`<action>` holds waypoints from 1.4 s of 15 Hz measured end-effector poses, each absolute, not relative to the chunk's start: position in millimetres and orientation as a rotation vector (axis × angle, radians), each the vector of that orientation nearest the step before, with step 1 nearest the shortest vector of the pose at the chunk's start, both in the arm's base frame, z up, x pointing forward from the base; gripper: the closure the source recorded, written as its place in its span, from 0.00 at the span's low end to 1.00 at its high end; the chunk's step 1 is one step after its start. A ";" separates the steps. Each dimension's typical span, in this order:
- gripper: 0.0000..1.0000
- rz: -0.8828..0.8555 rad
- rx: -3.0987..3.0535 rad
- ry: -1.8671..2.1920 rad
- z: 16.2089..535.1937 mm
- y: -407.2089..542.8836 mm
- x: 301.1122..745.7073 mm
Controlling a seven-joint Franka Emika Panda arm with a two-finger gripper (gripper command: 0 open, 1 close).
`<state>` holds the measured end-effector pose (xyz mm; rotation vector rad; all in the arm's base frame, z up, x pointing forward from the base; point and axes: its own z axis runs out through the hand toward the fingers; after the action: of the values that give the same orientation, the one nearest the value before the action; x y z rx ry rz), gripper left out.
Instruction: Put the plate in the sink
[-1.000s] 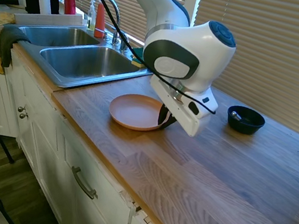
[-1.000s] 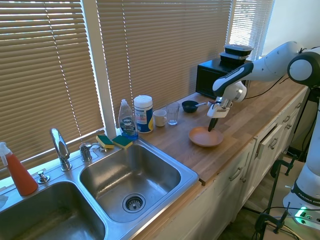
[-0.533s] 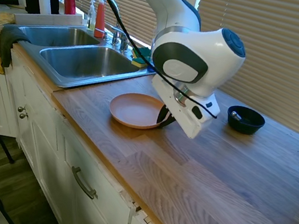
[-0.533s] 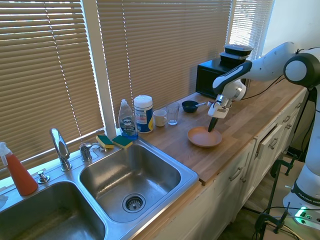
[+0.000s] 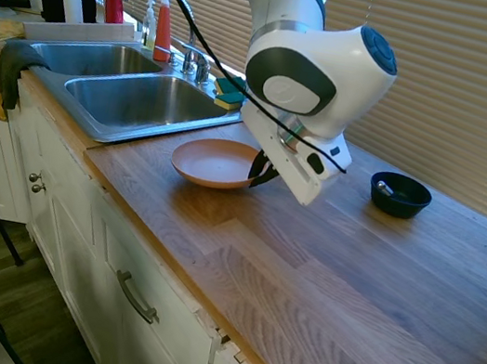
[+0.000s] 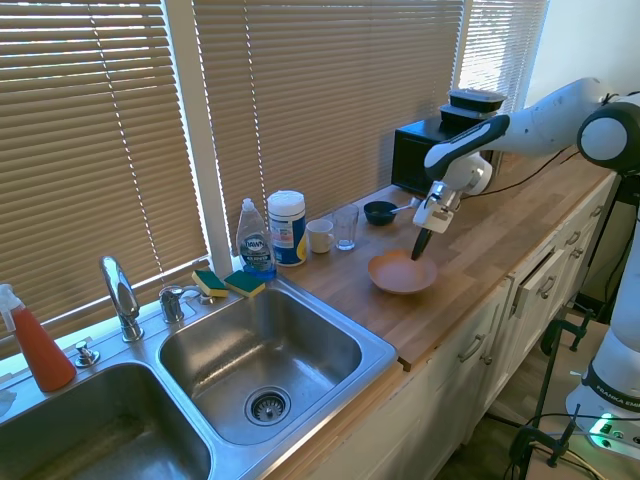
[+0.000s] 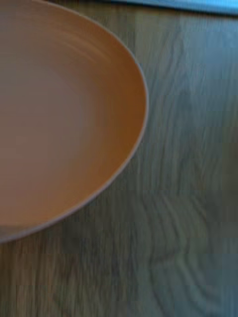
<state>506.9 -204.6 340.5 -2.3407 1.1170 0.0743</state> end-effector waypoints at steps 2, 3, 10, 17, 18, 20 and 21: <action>1.00 0.060 -2.333 1.102 368.4 -173.3 512.0; 1.00 0.055 -2.328 1.096 383.3 -154.4 513.1; 1.00 0.049 -2.333 1.129 426.7 -41.5 529.4; 1.00 -0.021 -2.447 0.995 435.3 70.5 575.5; 1.00 -0.021 -2.470 0.975 433.5 97.7 587.7; 1.00 -0.009 -2.536 0.924 420.5 156.2 611.9; 1.00 -0.005 -2.569 0.905 409.7 181.9 623.4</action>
<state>623.4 181.9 409.7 -2.5693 0.9052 -0.0047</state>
